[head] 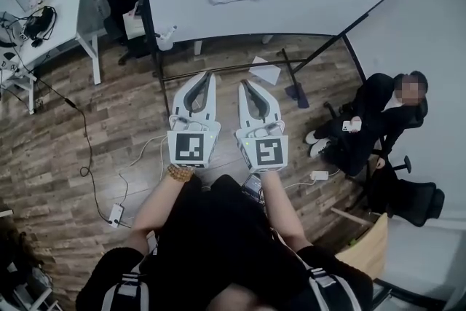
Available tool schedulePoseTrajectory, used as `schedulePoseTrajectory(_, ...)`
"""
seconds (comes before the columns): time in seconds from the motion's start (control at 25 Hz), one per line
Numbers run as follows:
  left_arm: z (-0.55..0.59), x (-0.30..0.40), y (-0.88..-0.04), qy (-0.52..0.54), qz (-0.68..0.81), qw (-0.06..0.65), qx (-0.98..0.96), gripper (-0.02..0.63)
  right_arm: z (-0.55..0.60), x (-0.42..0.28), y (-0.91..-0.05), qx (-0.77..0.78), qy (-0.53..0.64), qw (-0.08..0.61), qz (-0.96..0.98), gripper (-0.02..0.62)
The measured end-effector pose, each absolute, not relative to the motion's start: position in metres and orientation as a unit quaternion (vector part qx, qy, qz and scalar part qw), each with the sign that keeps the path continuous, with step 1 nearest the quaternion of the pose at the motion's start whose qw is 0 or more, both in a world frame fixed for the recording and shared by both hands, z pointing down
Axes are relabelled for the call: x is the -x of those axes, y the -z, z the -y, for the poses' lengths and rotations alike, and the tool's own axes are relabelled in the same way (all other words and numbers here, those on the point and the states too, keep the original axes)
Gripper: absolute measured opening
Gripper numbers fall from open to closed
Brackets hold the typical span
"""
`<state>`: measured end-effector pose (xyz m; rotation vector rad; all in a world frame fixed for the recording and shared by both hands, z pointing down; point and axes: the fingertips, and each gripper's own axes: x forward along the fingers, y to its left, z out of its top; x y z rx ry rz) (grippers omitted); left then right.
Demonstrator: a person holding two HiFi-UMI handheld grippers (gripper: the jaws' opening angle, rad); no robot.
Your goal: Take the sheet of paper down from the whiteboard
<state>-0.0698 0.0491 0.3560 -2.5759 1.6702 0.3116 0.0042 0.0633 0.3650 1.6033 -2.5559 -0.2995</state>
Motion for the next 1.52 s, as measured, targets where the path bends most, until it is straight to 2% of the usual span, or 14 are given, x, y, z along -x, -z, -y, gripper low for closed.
schedulePoseTrajectory(0.24,-0.018,0.07,-0.356,-0.1,-0.544,0.024,0.833,0.011,-0.032,-0.004,-0.355,-0.528,0.111,0.056,0.84,-0.003)
schedulePoseTrajectory(0.88,0.111,0.029,-0.361,-0.047,-0.611,0.052,0.788,0.011,0.116,-0.052,-0.349,-0.465,0.108,-0.013,0.879,-0.003)
schedulePoseTrajectory(1.52,0.18,0.051,-0.364,-0.043,-0.639,0.056,0.766,0.012,0.187,-0.048,-0.348,-0.454,0.127,0.001,0.882,-0.003)
